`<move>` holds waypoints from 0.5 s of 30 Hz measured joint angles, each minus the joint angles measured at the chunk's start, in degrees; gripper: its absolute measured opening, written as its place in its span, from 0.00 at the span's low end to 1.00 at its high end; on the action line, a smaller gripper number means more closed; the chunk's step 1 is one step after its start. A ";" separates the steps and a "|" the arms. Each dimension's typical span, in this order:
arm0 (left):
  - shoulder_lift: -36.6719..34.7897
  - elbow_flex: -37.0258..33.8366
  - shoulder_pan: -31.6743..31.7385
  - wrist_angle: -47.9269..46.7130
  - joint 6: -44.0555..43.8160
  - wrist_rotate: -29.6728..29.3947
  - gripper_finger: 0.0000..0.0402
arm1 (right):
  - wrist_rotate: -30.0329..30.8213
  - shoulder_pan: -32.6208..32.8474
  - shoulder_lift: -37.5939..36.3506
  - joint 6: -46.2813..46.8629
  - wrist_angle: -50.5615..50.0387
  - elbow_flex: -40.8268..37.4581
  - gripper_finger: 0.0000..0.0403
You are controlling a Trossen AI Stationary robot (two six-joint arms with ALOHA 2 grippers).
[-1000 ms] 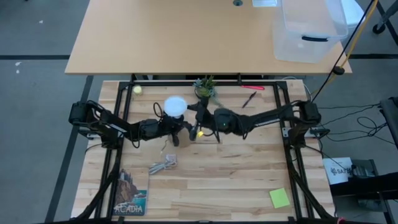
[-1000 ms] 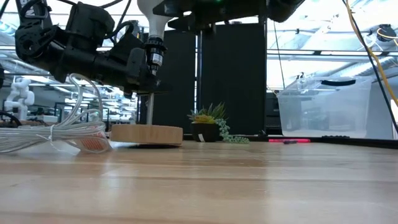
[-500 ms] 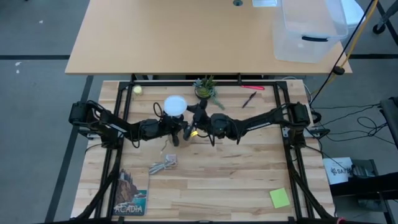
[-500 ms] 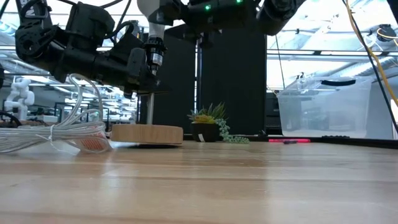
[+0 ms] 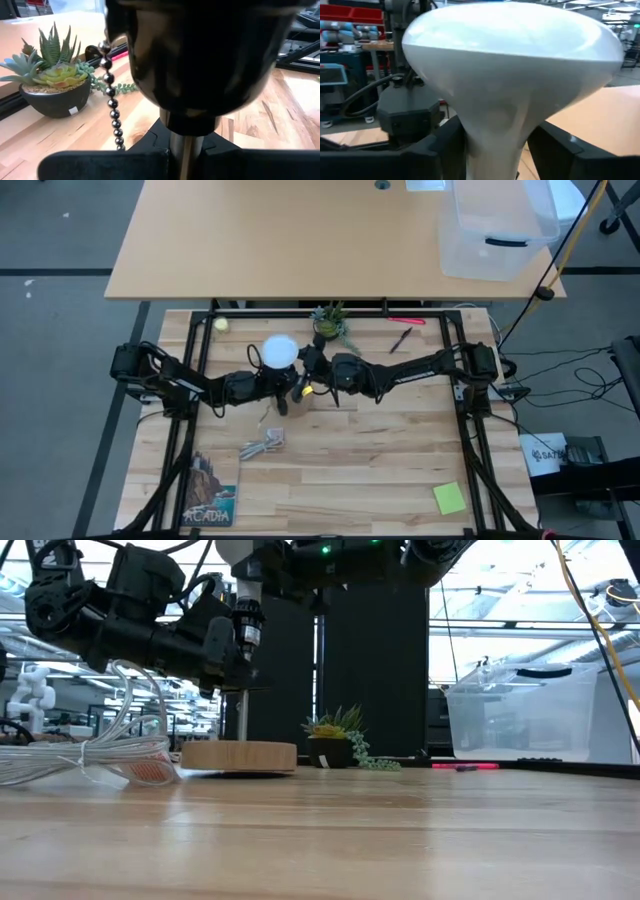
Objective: Screw lightbulb
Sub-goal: Remove the lightbulb from the lamp
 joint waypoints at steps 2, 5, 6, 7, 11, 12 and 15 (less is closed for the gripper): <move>0.00 0.00 0.02 0.04 0.25 1.14 0.06 | -1.78 -0.27 0.00 -0.51 -0.35 0.01 0.43; -0.02 0.00 0.03 0.31 0.20 2.99 0.06 | -4.74 -1.10 -0.08 -0.48 -0.86 -0.01 0.42; -0.02 0.00 0.07 0.29 0.17 3.52 0.06 | -6.09 -1.47 -0.11 -0.44 -1.10 -0.01 0.42; -0.02 -0.01 0.09 0.30 0.11 4.14 0.06 | -7.86 -1.91 -0.13 -0.34 -1.29 -0.01 0.42; -0.05 -0.06 0.13 0.27 0.59 7.40 0.06 | -15.10 -3.52 -0.28 -0.31 -2.25 0.01 0.43; -0.07 -0.08 0.13 0.21 0.86 8.29 0.06 | -17.01 -3.88 -0.31 -0.35 -2.46 0.00 0.43; -0.11 -0.09 0.13 -0.57 1.91 10.44 0.06 | -23.42 -5.22 -0.33 -0.92 -3.02 -0.02 0.42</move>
